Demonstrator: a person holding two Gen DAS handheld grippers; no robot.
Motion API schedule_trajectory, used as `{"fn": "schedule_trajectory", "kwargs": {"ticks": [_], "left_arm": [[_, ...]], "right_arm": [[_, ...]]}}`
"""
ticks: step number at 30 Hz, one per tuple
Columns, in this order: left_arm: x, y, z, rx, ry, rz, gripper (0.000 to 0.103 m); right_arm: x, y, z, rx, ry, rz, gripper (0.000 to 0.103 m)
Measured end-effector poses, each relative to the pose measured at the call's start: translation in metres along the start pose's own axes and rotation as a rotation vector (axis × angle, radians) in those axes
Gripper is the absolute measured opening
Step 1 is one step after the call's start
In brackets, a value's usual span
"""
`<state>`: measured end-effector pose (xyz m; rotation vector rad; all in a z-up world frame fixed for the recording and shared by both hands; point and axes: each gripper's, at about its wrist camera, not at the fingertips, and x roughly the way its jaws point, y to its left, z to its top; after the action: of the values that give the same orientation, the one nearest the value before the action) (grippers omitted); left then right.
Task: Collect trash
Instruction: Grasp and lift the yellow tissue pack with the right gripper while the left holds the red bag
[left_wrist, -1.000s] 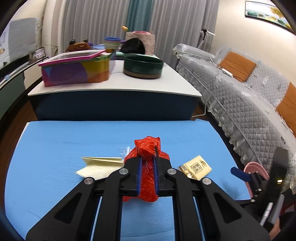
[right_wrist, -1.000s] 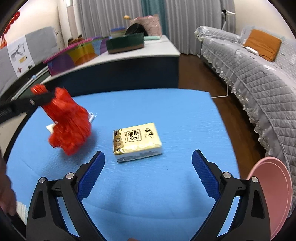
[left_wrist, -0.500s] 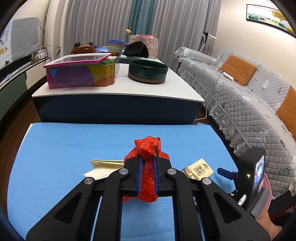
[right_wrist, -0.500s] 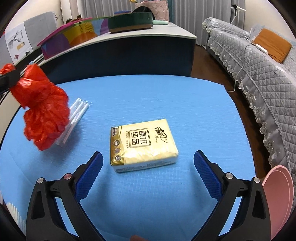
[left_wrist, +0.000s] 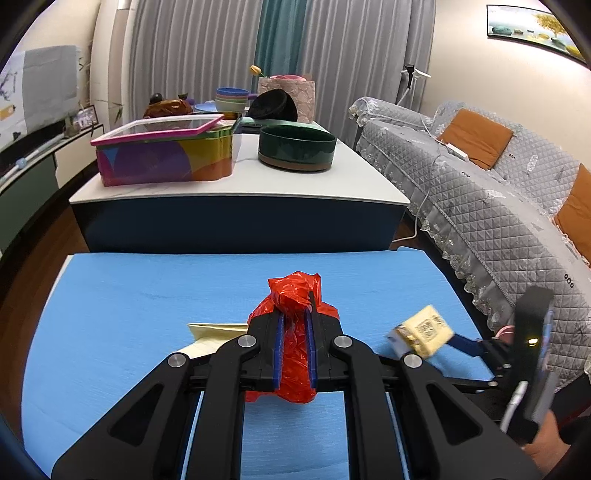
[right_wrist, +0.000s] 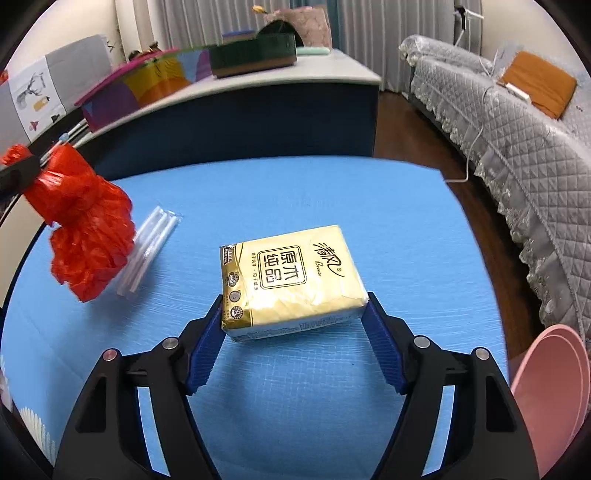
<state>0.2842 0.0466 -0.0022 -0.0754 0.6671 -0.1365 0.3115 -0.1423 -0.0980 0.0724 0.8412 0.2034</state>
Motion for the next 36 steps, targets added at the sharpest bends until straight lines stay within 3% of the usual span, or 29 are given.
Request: {"fn": "schedule_trajectory", "kwargs": {"ticks": [10, 25, 36], "left_arm": [[-0.015, -0.003, -0.005, 0.021, -0.028, 0.02, 0.01], [-0.05, -0.008, -0.012, 0.038, -0.089, 0.013, 0.01], [-0.06, -0.025, -0.02, 0.072, -0.117, -0.002, 0.01]], "right_arm": [[-0.058, -0.019, 0.0, 0.076, -0.094, -0.016, 0.071], [-0.19, -0.047, 0.0, 0.088, -0.246, -0.04, 0.071], [-0.201, -0.081, -0.036, 0.146, -0.29, -0.084, 0.071]]}}
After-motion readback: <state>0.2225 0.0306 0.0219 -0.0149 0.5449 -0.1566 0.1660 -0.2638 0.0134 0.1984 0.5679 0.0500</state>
